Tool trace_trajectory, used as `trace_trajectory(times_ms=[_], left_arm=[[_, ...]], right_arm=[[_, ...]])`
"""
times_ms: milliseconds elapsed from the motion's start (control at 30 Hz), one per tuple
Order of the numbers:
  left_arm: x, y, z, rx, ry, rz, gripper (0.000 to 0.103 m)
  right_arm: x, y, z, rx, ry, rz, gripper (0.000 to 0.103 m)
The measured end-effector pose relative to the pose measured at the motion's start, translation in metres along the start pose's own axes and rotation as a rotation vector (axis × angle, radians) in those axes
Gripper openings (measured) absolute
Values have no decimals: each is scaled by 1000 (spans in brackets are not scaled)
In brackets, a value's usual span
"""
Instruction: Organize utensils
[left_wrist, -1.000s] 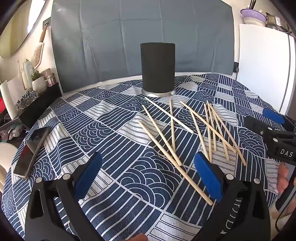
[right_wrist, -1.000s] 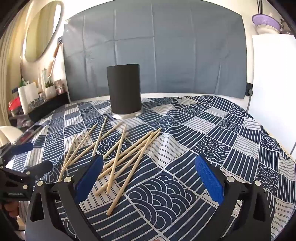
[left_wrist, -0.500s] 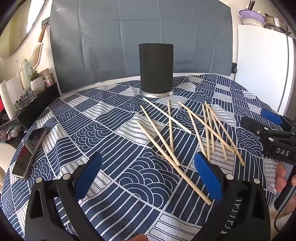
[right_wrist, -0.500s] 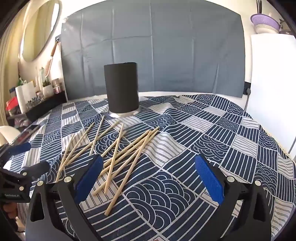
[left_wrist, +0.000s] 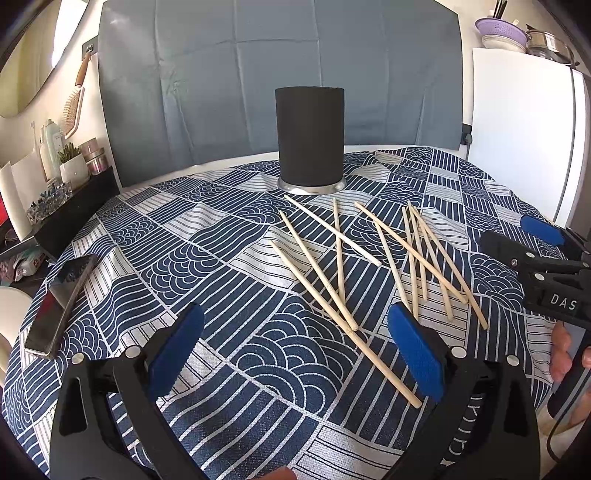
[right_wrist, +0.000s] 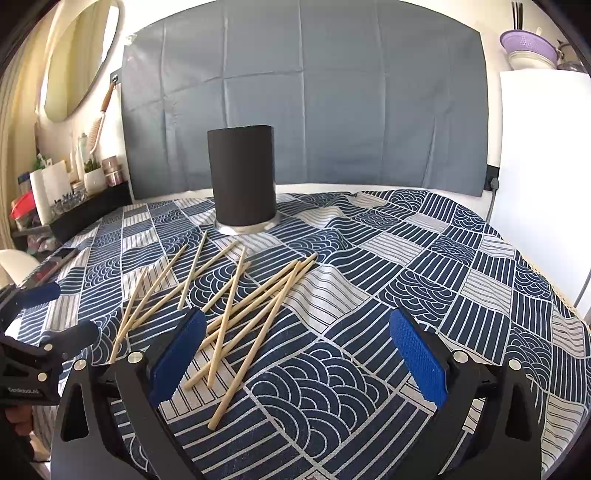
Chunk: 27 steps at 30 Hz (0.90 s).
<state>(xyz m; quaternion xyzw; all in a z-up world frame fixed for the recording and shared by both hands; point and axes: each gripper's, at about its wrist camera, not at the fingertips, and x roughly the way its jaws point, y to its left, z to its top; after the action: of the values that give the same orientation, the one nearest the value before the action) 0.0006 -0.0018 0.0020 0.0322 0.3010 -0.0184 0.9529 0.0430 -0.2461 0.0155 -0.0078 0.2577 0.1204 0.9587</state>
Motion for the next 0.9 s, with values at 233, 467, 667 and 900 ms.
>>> trace_trajectory(times_ms=[233, 467, 667, 900], left_arm=[[0, 0, -1, -3, -2, 4, 97], [0, 1, -2, -6, -2, 3, 97], [1, 2, -1, -10, 7, -6, 97], [1, 2, -2, -10, 5, -4, 97]], right_arm=[[-2, 0, 0, -3, -5, -6, 95], [-3, 0, 0, -3, -10, -8, 95], [-4, 1, 0, -6, -13, -11, 95], [-4, 1, 1, -6, -13, -14, 95]])
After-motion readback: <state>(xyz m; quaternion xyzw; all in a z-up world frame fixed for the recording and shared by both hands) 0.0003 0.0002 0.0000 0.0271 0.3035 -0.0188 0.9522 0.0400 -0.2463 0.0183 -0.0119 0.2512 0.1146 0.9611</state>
